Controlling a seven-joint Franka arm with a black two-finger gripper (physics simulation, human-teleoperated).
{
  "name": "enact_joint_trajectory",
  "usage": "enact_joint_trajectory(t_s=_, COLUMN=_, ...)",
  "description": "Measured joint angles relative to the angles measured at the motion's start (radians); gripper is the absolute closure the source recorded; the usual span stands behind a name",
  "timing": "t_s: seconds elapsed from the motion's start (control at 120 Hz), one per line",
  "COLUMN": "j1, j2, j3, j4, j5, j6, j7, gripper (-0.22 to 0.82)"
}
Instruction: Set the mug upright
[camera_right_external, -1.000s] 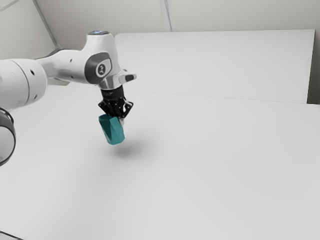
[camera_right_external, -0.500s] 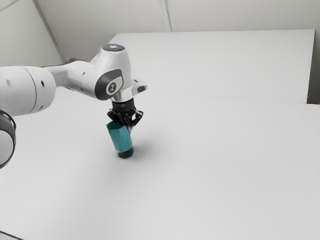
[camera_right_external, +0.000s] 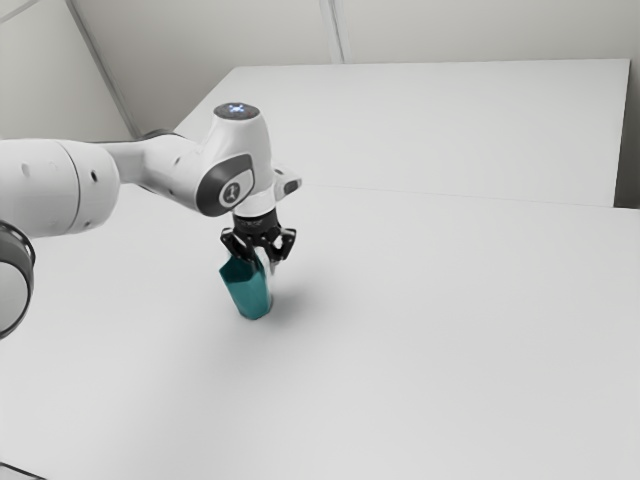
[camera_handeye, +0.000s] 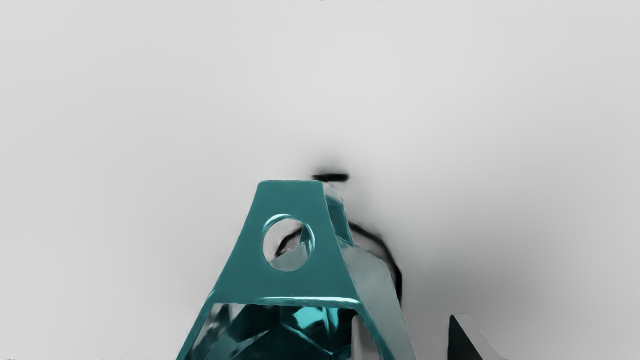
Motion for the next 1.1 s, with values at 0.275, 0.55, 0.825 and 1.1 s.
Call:
enact_joint_trajectory(t_s=0.275, j1=0.001, j2=-0.074, j3=-0.003, j4=0.022, j5=-0.033, j6=-0.031, j7=-0.046, gripper=0.15)
enact_joint_trajectory(t_s=0.55, j1=-0.002, j2=-0.118, j3=0.041, j4=0.189, j5=-0.133, j6=-0.237, j7=-0.002, gripper=0.04)
enact_joint_trajectory(t_s=0.825, j1=0.0, j2=-0.141, j3=0.083, j4=0.313, j5=-0.173, j6=-0.448, j7=0.127, gripper=0.01)
enact_joint_trajectory(t_s=1.1, j1=0.001, j2=-0.188, j3=0.088, j4=0.384, j5=-0.181, j6=-0.567, j7=0.243, gripper=0.0)
